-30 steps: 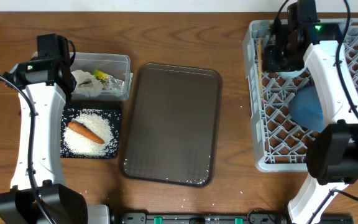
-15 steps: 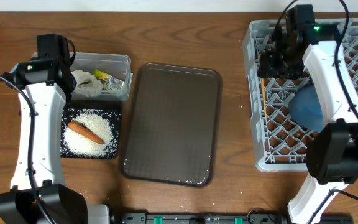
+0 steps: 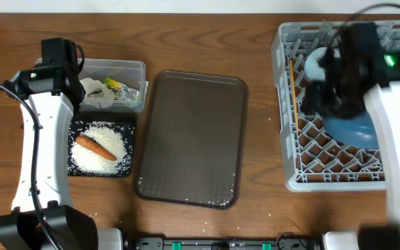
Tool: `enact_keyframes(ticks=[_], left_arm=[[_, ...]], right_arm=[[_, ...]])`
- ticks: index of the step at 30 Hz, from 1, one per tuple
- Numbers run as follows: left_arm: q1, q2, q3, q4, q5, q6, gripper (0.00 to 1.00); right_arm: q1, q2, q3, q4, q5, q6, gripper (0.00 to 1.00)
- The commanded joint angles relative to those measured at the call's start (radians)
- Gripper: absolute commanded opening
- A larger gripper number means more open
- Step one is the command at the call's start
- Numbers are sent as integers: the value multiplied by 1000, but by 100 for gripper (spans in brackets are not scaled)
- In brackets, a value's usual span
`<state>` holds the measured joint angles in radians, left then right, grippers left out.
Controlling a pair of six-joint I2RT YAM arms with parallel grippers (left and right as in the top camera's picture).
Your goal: Sort waste into correct bins and load items into the dishwasher rack
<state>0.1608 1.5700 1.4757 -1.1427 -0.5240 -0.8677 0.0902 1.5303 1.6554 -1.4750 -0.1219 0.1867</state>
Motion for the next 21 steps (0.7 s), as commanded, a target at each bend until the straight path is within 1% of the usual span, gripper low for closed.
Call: enact_keyframes(ticks=[1,2,3,4,8,12,17,21], left_arm=[[1,3,1,-2,-15,-9,98],[1,3,1,-1,-15,-9,98],[1,3,1,-1,-15,-9,98],[1,3,1,-1,-15,-9,98],[1,3,1,-2,-15,-9,98],[1,3,1,-1,-15,-9,98],[1,3,1,-1,-15,-9,98],[1,3,1,-2,-15,-9,98]], right_arm=[[50,-164,-127,11,79,110,54],[61,-217,-168,25,92,140,55],[71,-270,-206,37,96,159,71],[79,-318,-240,50,95,161,99],[88,-460,-320,36,87,161,99],[87,-552,-335,-20,65,161,99],[87,-611,-335,-27,65,161,99],[87,-621,-335,-27,65,161,99]])
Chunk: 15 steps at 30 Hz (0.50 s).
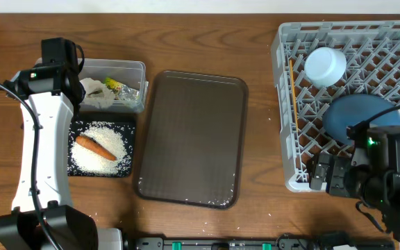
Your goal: Sort waste into correct bins and load items into the dishwasher rack
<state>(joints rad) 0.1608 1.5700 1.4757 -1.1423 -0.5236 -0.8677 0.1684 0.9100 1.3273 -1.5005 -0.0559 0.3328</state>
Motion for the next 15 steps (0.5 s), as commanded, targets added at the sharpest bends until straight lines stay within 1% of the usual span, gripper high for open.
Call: enact_keyframes(ticks=[1,15], left_arm=[[1,3,1,-2,-16,-9,98],[1,3,1,-2,-16,-9,98]], right_arm=[[9,-1,-7,-1,-1,14,99],[9,-8,-12,-2,3,8,99]])
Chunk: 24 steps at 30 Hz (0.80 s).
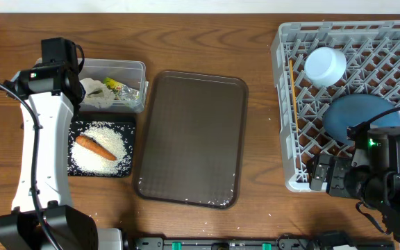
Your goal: Sort waste into correct bins and load items into the dishwasher rack
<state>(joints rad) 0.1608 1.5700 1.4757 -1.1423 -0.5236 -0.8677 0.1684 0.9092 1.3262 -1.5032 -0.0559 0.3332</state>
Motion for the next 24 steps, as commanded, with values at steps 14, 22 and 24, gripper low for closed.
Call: enact_keyframes(ticks=[14,22,24], left_arm=[[1,3,1,-2,-16,-9,98],[1,3,1,-2,-16,-9,98],[1,3,1,-2,-16,-9,98]], right_arm=[[7,-514,-573,522,-31,6,99],[-13,-831,-885,785,-31,6,99],[-35,-872,-951,866,-31,5,99]])
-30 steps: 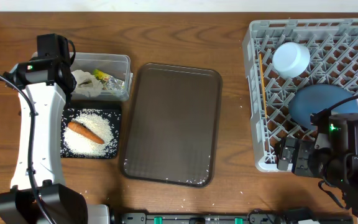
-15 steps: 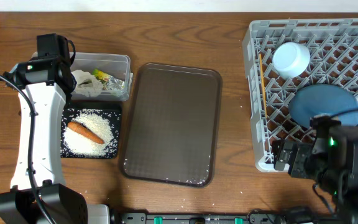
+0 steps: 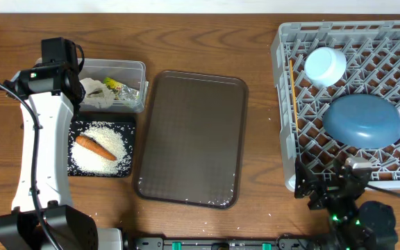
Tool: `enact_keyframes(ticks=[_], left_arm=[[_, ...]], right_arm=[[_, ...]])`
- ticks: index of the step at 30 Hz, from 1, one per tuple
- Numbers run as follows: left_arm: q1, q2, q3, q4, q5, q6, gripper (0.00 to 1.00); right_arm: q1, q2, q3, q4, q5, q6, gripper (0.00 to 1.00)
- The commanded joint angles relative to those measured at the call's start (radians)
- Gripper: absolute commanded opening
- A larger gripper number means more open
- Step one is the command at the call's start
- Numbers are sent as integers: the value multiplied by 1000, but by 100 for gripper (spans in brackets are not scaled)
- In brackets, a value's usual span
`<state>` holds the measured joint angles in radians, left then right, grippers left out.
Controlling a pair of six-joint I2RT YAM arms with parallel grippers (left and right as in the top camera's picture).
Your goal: Sort waste into correct bins and load items into the dishwasher rack
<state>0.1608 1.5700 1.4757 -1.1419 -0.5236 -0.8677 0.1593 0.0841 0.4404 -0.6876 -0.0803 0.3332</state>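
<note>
The grey dishwasher rack stands at the right. It holds a white cup, a blue plate, a thin yellow stick, and a pink item and a pale blue item at the frame's edge. A clear bin holds crumpled wrappers. A black bin holds rice and a carrot. My right gripper sits folded back below the rack's front edge, with nothing seen in it. My left gripper hangs at the clear bin's left side, its fingers hidden.
A brown serving tray lies bare in the middle of the table. Stray rice grains dot the wood near its front edge. The left arm stretches along the table's left side.
My right arm has dropped back from the rack's front right corner to the table's front edge. The whole blue plate and two items at the rack's right end now show. The left arm is unmoved.
At first my right arm hung over the rack, above the white cup and blue plate. Then it was drawn back at the rack's front right corner, with cup and plate lying in the rack. Now it sits folded at the table's front edge. The left arm stayed still throughout.
</note>
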Motion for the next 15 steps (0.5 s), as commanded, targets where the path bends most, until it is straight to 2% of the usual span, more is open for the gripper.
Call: enact_keyframes(ticks=[1,8,15], left_arm=[[1,3,1,-2,-16,-9,98],[1,3,1,-2,-16,-9,98],[1,3,1,-2,-15,-9,98]], right_arm=[[-37,-60,-94,86,-7,3,99],[-108,-79,-285,379,-54,-8,99],[-113,-79,-418,631,-125,-171,99]])
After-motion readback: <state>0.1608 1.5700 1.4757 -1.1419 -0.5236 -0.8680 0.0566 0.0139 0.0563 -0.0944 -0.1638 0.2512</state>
